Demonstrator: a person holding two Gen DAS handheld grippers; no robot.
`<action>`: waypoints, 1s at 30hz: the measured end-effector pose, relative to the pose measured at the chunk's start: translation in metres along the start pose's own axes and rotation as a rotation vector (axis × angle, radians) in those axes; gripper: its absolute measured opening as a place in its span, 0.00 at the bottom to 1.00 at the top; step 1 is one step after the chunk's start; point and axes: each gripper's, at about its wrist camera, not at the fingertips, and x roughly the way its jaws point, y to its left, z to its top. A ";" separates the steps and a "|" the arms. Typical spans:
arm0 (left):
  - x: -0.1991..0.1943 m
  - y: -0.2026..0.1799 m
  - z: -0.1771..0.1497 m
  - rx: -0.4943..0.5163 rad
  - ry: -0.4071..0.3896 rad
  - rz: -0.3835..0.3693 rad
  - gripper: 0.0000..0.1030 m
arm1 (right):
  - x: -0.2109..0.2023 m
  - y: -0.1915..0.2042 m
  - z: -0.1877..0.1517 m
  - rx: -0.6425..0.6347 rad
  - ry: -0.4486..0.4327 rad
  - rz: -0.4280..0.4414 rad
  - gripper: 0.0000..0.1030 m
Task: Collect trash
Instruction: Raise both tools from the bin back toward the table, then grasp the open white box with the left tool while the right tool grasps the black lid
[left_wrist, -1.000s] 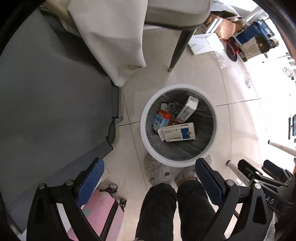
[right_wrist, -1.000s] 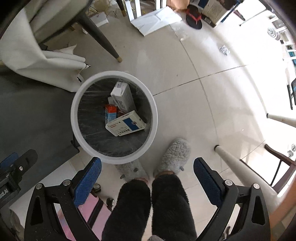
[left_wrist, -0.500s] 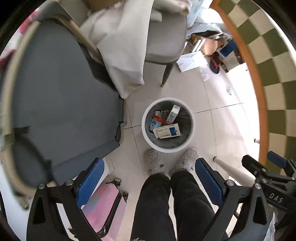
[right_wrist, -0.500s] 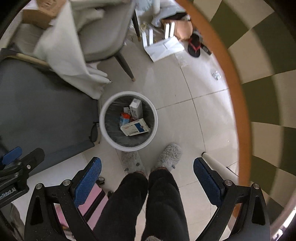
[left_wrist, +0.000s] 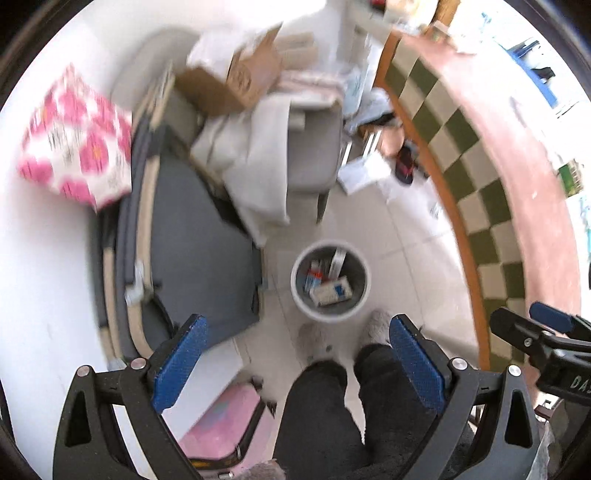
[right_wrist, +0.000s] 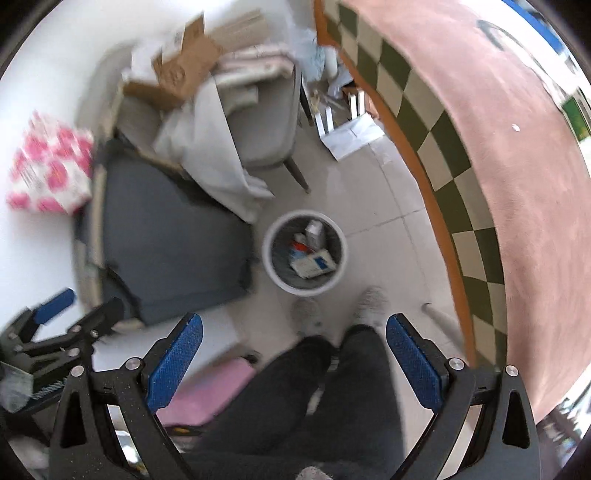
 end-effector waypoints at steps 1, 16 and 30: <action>-0.007 -0.007 0.008 0.011 -0.021 0.008 0.97 | -0.013 -0.007 0.006 0.029 -0.023 0.018 0.98; -0.060 -0.335 0.155 0.444 -0.181 -0.135 0.98 | -0.162 -0.343 0.049 0.688 -0.289 -0.091 0.98; 0.020 -0.669 0.202 1.189 -0.036 -0.105 0.98 | -0.127 -0.660 0.016 1.201 -0.140 -0.154 0.98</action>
